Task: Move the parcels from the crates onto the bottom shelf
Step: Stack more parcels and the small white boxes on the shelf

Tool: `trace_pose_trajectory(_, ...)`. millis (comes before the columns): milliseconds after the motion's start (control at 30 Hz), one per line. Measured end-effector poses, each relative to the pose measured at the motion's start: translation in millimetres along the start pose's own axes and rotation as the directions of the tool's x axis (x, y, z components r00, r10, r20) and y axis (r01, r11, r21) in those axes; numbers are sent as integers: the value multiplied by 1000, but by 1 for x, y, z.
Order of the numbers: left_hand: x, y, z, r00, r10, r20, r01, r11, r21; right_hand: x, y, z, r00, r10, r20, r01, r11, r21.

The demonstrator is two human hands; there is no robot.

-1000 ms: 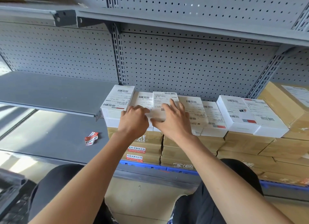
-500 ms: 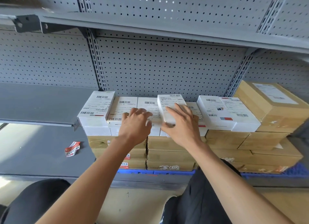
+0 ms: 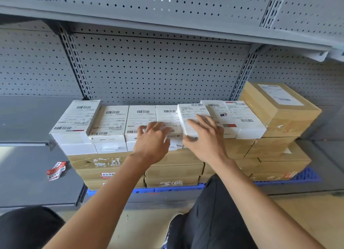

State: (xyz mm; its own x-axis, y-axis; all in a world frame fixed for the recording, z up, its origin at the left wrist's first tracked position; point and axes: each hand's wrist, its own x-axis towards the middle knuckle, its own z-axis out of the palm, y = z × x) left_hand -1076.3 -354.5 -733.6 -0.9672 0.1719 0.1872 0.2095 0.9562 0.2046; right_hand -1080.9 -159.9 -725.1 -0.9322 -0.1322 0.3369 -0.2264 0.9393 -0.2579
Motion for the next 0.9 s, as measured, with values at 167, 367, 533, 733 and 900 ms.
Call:
trace_pose_trajectory(167,0,0,1,1000,0,-22,1,999,38,2,6,2,1000,12,1,-12,1000,6)
trace_pose_trajectory(367,-1,-1,3,998,-10,-59,12,999,43,4,7,4,1000,18,17,-18,1000,11)
trace_pose_trajectory(533,-2,-2,3,997,-12,-74,16,999,47,5,8,4,999,23,23,-24,999,31)
trace_pose_trajectory(733,-4,-5,3,995,-23,-94,25,999,26,7,8,5,999,22,32,-23,1000,16)
trace_pose_trajectory(900,-4,-4,2,995,-31,-98,33,999,17,7,8,5,999,23,46,-23,1000,11)
